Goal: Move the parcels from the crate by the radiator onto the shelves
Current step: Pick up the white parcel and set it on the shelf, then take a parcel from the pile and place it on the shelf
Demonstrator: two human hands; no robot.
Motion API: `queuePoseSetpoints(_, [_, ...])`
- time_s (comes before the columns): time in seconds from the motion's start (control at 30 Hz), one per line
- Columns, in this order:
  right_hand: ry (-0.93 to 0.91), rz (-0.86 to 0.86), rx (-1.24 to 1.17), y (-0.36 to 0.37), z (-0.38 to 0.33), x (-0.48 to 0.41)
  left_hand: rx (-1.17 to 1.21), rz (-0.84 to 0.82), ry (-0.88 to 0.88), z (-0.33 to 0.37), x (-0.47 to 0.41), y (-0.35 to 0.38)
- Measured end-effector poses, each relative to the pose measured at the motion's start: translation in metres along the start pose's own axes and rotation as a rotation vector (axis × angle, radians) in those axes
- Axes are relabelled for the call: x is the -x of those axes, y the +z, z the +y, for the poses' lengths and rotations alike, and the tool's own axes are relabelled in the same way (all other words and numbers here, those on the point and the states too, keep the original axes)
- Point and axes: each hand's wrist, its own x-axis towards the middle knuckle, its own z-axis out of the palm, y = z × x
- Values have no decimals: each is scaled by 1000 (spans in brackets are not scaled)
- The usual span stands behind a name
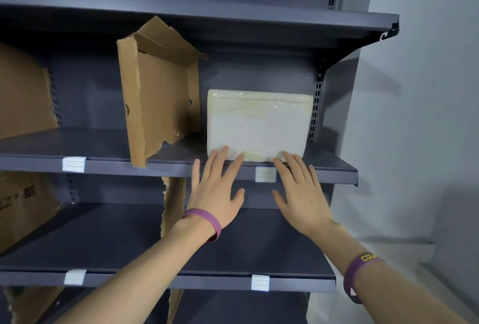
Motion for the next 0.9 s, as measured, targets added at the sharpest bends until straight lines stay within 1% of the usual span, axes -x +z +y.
queuePoseSetpoints(0.1, [41,31,-36,-3,-3,17,93,-16,87,20,8,2])
queuePoseSetpoints(0.23, [140,35,11,-18,2,51,267,-52,216,57,12,11])
queuePoseSetpoints(0.3, [235,42,68,-27,7,76,382,-52,275,79,20,22])
queuePoseSetpoints(0.4, [439,24,99,-39,10,134,553,-83,365,115,49,44])
queuePoseSetpoints(0.47, [565,-34,147,-47,10,183,575,-193,422,143,78,59])
queuePoseSetpoints(0.57, [782,-160,262,-68,7,264,563,-427,537,191,129,73])
queuePoseSetpoints(0.63, [918,-207,337,-86,4,316,588,-529,622,221,162,76])
queuePoseSetpoints(0.77, [1153,-292,466,-122,-12,417,674,-632,801,274,226,72])
queuePoseSetpoints(0.9, [1366,-349,513,-148,-36,505,672,-678,966,322,282,68])
